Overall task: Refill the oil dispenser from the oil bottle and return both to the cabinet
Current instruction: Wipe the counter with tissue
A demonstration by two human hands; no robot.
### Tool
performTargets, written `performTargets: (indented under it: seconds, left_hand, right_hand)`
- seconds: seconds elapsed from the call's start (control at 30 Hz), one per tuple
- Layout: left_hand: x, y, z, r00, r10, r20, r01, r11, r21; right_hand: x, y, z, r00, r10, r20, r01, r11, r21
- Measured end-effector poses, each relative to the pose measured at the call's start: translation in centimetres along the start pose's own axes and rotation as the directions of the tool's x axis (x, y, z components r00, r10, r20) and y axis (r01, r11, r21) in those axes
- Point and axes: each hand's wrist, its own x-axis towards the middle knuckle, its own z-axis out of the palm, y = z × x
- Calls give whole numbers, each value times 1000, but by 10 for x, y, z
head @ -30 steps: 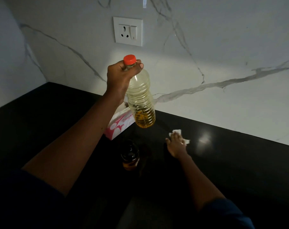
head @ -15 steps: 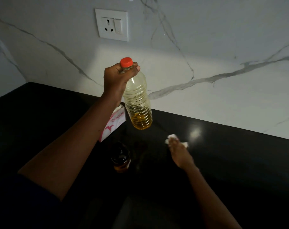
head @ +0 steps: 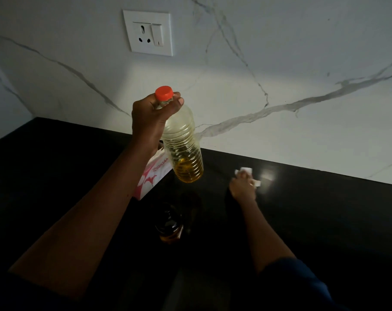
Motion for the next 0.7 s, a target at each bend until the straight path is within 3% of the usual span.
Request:
performTargets:
  seconds: [0.07,0.17,0.23,0.27,0.47,0.7]
  left_hand:
    - [3,0,-4,999,8,-34,-8,1000,1]
    - [4,-1,-6,996,13,-83,-14,1000,-8]
    - [5,-4,-8,995,3,-102,-4,1000,-11]
    - [4,-5,-7,996,-4,-94,2,1000,-13]
    - [-19,-5,32,998,-67,22,67,998,13]
    - [-59,-5,91,974,-133,182,137,991,-7]
  right_hand:
    - [-2,-46,14,974,-217,64,217,976,-2]
    - [-33,-90,34,818,-534,215,542,840,23]
    - [-54,-93,47,712,-654,254,680,733,-18]
    - [-60,-85,50,711,-656,252,679,734,-5]
    - [-89,0,33,951,-309,-8,309,951,25]
    - [-122,103,16,989,21,-147,-22,1000,-4]
